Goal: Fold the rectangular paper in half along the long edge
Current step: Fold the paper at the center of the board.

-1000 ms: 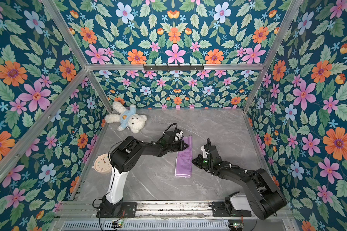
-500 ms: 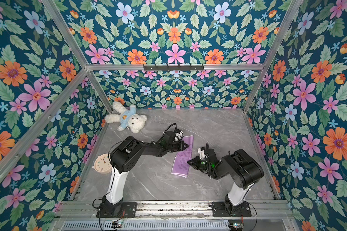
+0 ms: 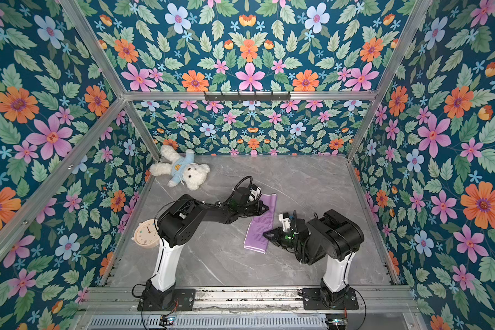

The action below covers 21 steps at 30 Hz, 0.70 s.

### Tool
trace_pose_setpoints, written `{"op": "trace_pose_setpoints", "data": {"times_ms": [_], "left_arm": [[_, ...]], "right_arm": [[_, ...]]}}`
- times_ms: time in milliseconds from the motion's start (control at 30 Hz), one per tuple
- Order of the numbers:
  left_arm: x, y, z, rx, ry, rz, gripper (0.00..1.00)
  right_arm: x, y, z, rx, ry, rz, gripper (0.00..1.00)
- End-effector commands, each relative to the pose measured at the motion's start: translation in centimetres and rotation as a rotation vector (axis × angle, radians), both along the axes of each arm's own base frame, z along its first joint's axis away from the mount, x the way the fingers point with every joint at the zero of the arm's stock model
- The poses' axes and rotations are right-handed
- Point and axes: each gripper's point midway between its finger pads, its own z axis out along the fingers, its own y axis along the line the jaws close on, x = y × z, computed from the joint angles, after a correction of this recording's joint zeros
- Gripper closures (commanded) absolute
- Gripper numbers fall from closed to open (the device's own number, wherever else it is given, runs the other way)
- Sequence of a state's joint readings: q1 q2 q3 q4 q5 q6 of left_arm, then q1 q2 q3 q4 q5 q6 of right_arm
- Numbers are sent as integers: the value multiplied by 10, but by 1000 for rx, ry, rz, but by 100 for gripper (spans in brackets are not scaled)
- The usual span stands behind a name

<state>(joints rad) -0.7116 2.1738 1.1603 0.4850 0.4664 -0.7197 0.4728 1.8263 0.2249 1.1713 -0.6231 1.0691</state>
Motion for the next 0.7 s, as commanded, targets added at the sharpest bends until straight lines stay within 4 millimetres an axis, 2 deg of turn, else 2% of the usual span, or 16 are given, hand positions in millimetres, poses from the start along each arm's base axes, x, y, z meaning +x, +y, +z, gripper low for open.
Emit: {"op": "trace_pose_setpoints", "data": {"times_ms": [0,200,433,667], "left_arm": [[-17,26,-44,154,124,26,96],[-17,26,-44,155,125,26,96],[-16,29,-45,156,128,32,96],[-16,28,-47,157,131,32,96]], "right_arm": [[-33,-23,-53,-175,246,-27,100],[-46,-24,-53,-290,264,32,100],[-62,-20,-56,-308,293,67,100],[-71,-23,-39,-323,269,71,100]]}}
